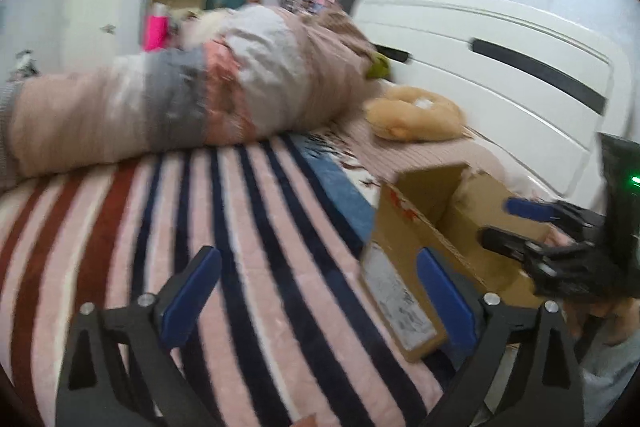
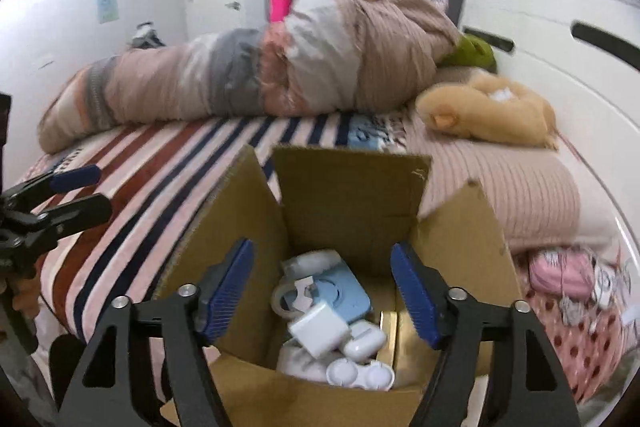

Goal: Organize rigid objects

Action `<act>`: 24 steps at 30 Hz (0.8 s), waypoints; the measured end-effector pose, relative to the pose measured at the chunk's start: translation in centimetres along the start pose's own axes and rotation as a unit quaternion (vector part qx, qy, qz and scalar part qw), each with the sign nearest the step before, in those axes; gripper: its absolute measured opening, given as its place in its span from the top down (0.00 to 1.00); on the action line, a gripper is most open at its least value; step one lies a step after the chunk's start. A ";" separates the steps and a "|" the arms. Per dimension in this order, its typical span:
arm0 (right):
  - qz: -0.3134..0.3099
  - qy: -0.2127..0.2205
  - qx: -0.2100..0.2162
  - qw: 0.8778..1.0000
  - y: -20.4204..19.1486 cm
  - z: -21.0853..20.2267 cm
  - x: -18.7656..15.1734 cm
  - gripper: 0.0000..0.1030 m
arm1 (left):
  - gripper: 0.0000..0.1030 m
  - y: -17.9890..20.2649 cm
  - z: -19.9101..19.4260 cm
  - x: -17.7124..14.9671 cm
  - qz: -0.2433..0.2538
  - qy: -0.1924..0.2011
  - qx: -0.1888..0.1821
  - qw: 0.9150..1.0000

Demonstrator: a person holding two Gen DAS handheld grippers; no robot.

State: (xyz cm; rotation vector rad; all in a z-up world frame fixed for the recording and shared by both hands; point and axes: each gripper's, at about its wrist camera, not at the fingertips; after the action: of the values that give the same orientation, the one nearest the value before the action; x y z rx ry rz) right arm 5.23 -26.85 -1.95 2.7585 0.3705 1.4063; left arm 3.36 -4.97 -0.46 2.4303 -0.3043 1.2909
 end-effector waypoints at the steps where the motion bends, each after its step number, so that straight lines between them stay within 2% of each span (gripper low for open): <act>1: -0.010 0.022 0.009 1.000 -0.2 -0.6 0.1 0.14 | 0.05 0.0 -0.4 0.1 -0.002 0.007 0.020 1.000; 2: -0.028 0.060 0.026 0.997 -0.5 -1.7 0.3 0.11 | 0.05 -0.1 -0.6 0.1 -0.006 0.010 0.032 0.999; 4: -0.054 0.110 0.050 0.991 -0.8 -3.2 0.4 0.02 | 0.05 -0.4 -1.2 0.2 -0.020 0.015 0.051 0.998; 6: -0.076 0.156 0.070 0.982 -1.3 -4.7 0.4 0.00 | 0.05 -0.7 -1.6 0.2 -0.033 0.020 0.067 0.997; 10: -0.081 0.151 0.117 0.978 -2.0 -4.6 0.0 0.00 | 0.05 -1.0 -2.0 -0.2 -0.031 0.024 0.114 0.993; 12: -0.069 0.137 0.133 0.979 -1.9 -4.1 -0.1 0.00 | 0.05 -1.2 -2.0 -0.4 -0.031 0.022 0.118 0.992; 24: -0.038 0.125 0.124 0.984 -0.9 -3.7 -0.6 0.00 | 0.05 -1.3 -1.6 -0.4 -0.029 0.016 0.120 0.992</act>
State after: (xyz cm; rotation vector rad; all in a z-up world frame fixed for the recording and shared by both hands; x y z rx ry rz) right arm 1.69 -26.40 -0.36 2.7144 0.6961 1.8058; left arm 2.41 -3.07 -0.29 2.5893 -0.0721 1.4109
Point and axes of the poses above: each gripper's, at about its wrist camera, not at the fingertips, and z roughly the way its jaws point, y to its right, x to its top, and after that the axes turned 10 degrees about -x, right-handed
